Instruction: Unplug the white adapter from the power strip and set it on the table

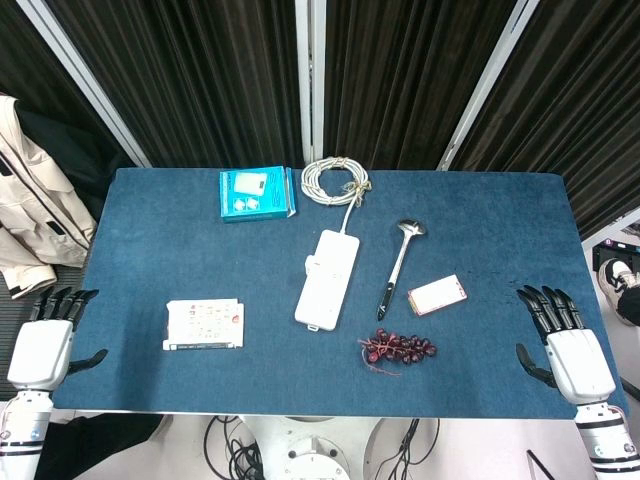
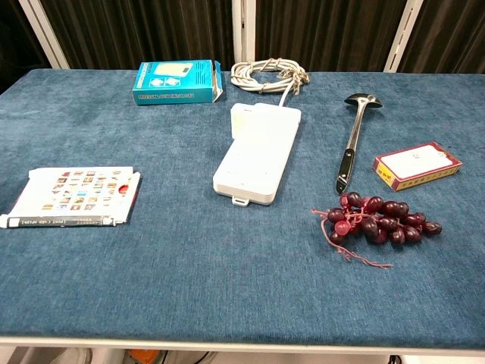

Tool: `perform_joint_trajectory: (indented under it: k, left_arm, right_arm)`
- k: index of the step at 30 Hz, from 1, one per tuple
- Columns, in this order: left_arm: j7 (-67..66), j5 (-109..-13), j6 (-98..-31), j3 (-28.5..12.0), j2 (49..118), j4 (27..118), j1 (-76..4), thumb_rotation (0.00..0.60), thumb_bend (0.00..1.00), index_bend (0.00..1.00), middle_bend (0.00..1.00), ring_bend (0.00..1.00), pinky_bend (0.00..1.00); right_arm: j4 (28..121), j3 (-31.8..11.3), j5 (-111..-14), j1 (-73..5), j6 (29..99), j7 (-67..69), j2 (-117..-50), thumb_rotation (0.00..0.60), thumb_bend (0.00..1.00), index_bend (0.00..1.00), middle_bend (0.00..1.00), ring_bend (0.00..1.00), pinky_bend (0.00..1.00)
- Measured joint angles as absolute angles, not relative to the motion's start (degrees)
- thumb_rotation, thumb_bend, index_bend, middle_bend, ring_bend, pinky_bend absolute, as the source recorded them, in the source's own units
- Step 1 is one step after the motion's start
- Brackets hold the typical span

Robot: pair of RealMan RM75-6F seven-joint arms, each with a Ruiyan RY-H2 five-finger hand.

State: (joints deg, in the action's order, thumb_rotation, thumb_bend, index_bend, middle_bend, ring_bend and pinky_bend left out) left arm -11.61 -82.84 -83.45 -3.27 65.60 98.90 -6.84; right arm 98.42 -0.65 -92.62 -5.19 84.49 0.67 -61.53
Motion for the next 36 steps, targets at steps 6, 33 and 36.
perform_joint_trajectory:
  k: [6, 33, 36]
  left_arm:
    - [-11.55, -82.75, -83.27, -3.31, 65.81, 98.49, -7.01, 0.600, 0.09, 0.18, 0.17, 0.08, 0.06]
    - [-2.24, -92.36, -59.44, -11.12, 72.04, 89.33, -35.39, 0.600, 0.13, 0.19, 0.17, 0.08, 0.12]
    - [-1.28, -92.87, -52.96, -12.37, 75.91, 84.77, -42.48, 0.600, 0.15, 0.20, 0.17, 0.08, 0.13]
  right_arm:
    - [98.87, -0.68, -92.51, -5.35, 84.22, 0.05, -61.50, 0.600, 0.33, 0.01, 0.07, 0.00, 0.00]
    - [102.34, -2.97, -95.55, -30.86, 48.20, 0.13, -70.44, 0.600, 0.33, 0.00, 0.02, 0.00, 0.00]
    - [101.28, -4.76, -91.78, -35.18, 43.60, -0.51, -73.94, 0.600, 0.33, 0.00, 0.02, 0.00, 0.00]
